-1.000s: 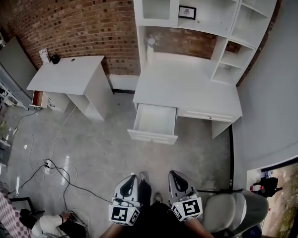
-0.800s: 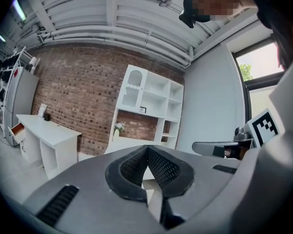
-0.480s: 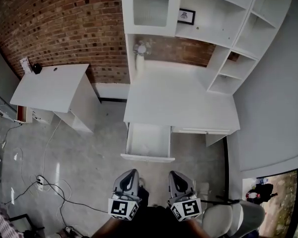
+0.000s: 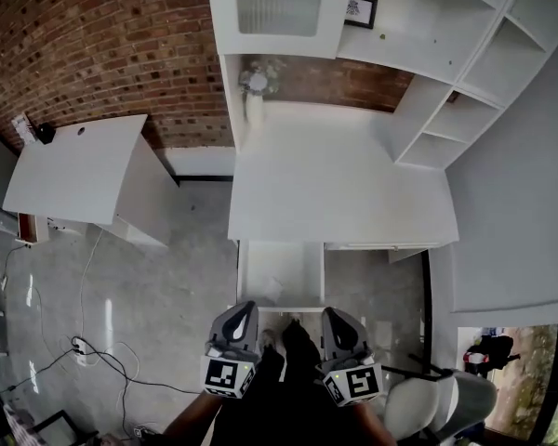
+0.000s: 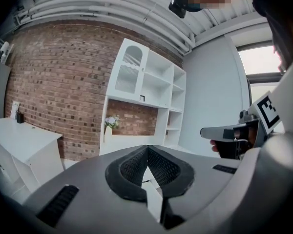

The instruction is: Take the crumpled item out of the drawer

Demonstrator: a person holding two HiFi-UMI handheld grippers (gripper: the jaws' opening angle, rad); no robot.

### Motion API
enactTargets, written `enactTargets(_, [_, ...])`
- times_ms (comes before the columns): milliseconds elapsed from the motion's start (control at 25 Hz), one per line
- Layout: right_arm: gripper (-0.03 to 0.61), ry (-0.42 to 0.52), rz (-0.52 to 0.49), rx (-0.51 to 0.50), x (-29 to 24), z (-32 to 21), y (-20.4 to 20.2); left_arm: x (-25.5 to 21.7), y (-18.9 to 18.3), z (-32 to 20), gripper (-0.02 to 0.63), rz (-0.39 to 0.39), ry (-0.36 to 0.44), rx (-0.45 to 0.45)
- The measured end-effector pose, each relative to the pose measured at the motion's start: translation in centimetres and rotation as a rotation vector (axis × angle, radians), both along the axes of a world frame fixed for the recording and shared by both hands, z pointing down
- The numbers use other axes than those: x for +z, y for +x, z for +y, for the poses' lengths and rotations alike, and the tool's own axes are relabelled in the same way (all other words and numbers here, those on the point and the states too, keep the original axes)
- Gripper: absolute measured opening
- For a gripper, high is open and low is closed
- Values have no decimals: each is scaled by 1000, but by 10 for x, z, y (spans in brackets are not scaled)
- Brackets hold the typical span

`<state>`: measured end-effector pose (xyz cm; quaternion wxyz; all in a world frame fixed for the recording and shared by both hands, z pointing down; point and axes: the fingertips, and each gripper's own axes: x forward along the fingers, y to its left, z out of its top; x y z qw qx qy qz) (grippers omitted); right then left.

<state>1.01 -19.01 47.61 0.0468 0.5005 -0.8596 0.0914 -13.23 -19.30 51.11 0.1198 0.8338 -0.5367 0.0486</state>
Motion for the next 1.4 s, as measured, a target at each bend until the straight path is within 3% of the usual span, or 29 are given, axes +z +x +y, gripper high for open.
enactTargets(120, [14,-14,4,-16,14,-36,-2,25,4,-36,25,-60,-44,35])
enactTargets(320, [14,-48,7,-42,30,-85,-2,85,16,-84,26,-93,-168,115])
enactTargets(440, [14,-72,-1,-56,41,-112,0,148,24,-106,34,-194,-280,174])
enactTargets(560, [12,-97,-7,-63,54,-137,0,227,35,-116,88,-282,-435,270])
enactTargets(760, [14,-139,-7,-62,84,-165,3,335,47,-124,135,-378,-627,375])
enactTargets(880, [14,-185,24,-79,111,-172,8,389,51,-123,147,-383,-725,390])
enactTargets(1040, [14,-218,-7,-66,127,-185,5,447,55,-112,176,-392,-838,410])
enactTargets(1200, [12,-236,-8,-66,143,-195,6,493,60,-96,217,-352,-1042,469])
enactTargets(1240, [14,-242,-8,-62,146,-195,7,499,59,-99,264,-342,-1058,463])
enactTargets(1400, [12,-267,1,-53,159,-195,10,522,58,-101,244,-437,-1061,526])
